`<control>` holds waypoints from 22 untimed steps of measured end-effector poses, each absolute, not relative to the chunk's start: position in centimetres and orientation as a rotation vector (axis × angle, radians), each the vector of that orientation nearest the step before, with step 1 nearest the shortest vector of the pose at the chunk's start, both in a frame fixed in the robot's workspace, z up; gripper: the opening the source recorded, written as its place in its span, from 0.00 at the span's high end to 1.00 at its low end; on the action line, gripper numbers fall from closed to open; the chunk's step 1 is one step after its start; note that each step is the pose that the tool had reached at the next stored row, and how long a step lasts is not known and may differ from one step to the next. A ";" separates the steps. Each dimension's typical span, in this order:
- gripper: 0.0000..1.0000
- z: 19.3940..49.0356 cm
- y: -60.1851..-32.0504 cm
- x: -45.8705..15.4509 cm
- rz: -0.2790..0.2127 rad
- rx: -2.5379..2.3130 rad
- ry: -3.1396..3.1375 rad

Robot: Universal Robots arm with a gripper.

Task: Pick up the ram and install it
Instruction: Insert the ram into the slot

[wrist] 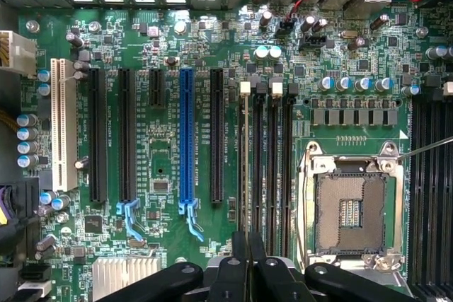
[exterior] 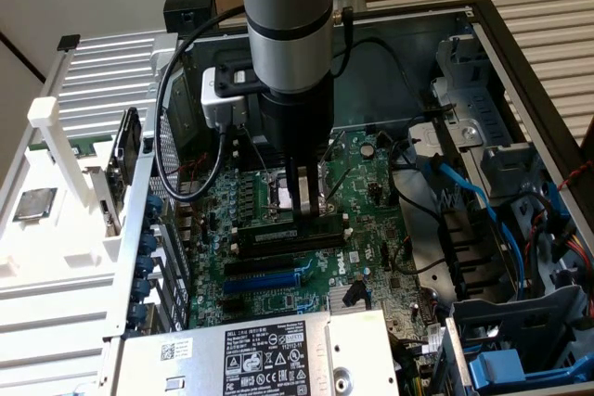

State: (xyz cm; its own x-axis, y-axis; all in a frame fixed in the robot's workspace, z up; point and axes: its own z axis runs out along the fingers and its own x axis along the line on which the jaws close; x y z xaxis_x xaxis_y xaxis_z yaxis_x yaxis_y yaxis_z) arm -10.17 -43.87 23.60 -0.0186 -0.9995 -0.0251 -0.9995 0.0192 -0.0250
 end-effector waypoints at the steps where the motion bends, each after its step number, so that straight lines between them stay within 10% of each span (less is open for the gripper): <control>1: 0.88 23.6 -43.9 -10.2 0.000 -2.175 2.217; 22: 0.88 23.7 -44.0 -10.2 0.009 -2.163 2.226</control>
State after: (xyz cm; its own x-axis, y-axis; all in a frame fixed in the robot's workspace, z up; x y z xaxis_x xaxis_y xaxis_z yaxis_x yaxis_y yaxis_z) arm -10.18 -44.02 23.67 -0.0284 -0.9991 -0.0315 -0.9993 0.0291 -0.0225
